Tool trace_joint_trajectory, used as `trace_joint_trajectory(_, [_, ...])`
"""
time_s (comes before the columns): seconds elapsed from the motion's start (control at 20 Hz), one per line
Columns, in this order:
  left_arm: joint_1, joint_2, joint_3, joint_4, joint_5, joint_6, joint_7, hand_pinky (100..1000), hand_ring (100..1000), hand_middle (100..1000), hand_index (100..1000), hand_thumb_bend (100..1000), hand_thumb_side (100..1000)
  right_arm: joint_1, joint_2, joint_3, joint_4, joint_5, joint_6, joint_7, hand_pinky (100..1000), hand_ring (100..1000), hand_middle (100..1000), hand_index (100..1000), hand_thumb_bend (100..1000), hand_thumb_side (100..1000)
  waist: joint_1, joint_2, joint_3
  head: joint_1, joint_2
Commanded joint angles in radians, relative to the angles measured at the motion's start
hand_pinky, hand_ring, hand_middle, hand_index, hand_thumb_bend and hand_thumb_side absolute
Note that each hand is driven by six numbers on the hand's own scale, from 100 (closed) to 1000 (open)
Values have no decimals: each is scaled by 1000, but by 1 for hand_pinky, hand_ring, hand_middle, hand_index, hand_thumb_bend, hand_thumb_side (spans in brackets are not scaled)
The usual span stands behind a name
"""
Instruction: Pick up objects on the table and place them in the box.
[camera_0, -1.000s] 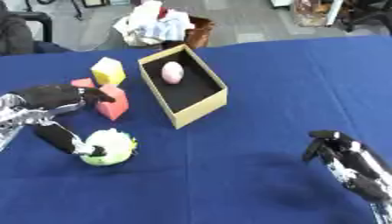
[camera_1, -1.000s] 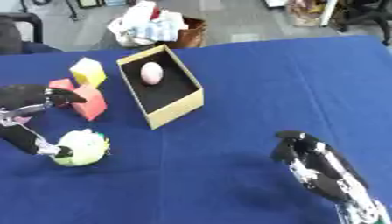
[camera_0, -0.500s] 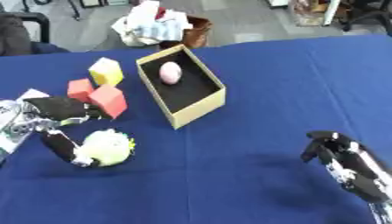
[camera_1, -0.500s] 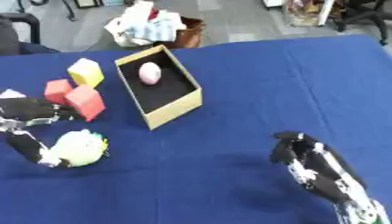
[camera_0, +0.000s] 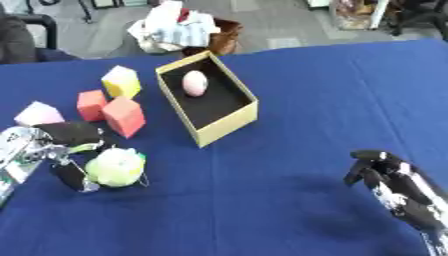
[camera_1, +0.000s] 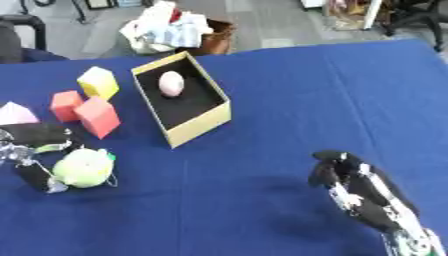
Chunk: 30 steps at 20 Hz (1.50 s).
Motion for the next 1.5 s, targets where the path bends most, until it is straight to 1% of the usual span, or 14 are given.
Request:
trace_joint_trajectory(0.05, [0, 22, 27, -42, 57, 12, 29, 696, 532, 496, 712, 100, 285, -8, -14, -3, -13, 1, -3, -1, 565, 584, 543, 783, 100, 434, 6, -26, 2, 0, -7])
trace_joint_trajectory(0.2, [8, 28, 47, -95, 110, 23, 43, 683, 514, 468, 684, 100, 276, -8, -14, -3, -13, 2, -3, -2, 565, 584, 543, 783, 100, 434, 6, -26, 3, -2, -7])
trace_joint_trajectory(0.45, [-9, 36, 86, -191, 182, 43, 55, 680, 511, 461, 683, 100, 265, -7, -14, -4, -13, 1, -3, -4, 565, 584, 543, 783, 100, 435, 6, -28, 5, -6, -8])
trace_joint_trajectory(0.55, [-48, 31, 93, -206, 194, 55, 55, 684, 514, 463, 686, 100, 262, -6, -14, -3, -12, 1, -3, -3, 565, 584, 543, 783, 100, 435, 5, -30, 6, -8, -8])
trace_joint_trajectory(0.65, [-100, 14, 89, -187, 193, 65, 48, 684, 514, 464, 686, 100, 262, -4, -14, -1, -11, 1, -3, -1, 565, 584, 543, 783, 100, 434, 4, -31, 5, -9, -9])
trace_joint_trajectory(0.75, [-168, -13, 74, -140, 178, 71, 38, 684, 516, 468, 689, 100, 264, -3, -13, 0, -10, 0, -3, 0, 564, 584, 543, 783, 100, 434, 2, -33, 2, -9, -10])
trace_joint_trajectory(0.9, [-280, -68, 42, -38, 135, 66, 25, 689, 521, 474, 693, 100, 266, -2, -13, 2, -9, 0, -3, 1, 564, 584, 543, 783, 100, 434, 0, -33, -3, -8, -12])
trace_joint_trajectory(1.1, [-427, -170, 14, 135, 22, 61, 47, 692, 525, 478, 696, 100, 269, -2, -9, 4, -7, -1, -4, 4, 565, 584, 543, 783, 100, 434, -4, -33, -9, -10, -15])
trace_joint_trajectory(1.3, [-520, -257, 8, 301, -89, 47, 88, 698, 536, 492, 713, 100, 275, -4, -4, 6, -7, -4, -4, 6, 565, 584, 543, 783, 100, 435, -8, -31, -14, -13, -18])
trace_joint_trajectory(1.4, [-554, -293, 10, 363, -132, 41, 108, 704, 546, 502, 723, 100, 276, -4, -4, 6, -7, -4, -3, 7, 565, 584, 543, 783, 100, 435, -9, -30, -15, -13, -19])
trace_joint_trajectory(1.5, [-582, -322, 13, 412, -173, 37, 130, 718, 572, 531, 745, 100, 279, -4, -3, 8, -7, -5, -3, 8, 565, 584, 543, 783, 100, 436, -10, -29, -16, -11, -19])
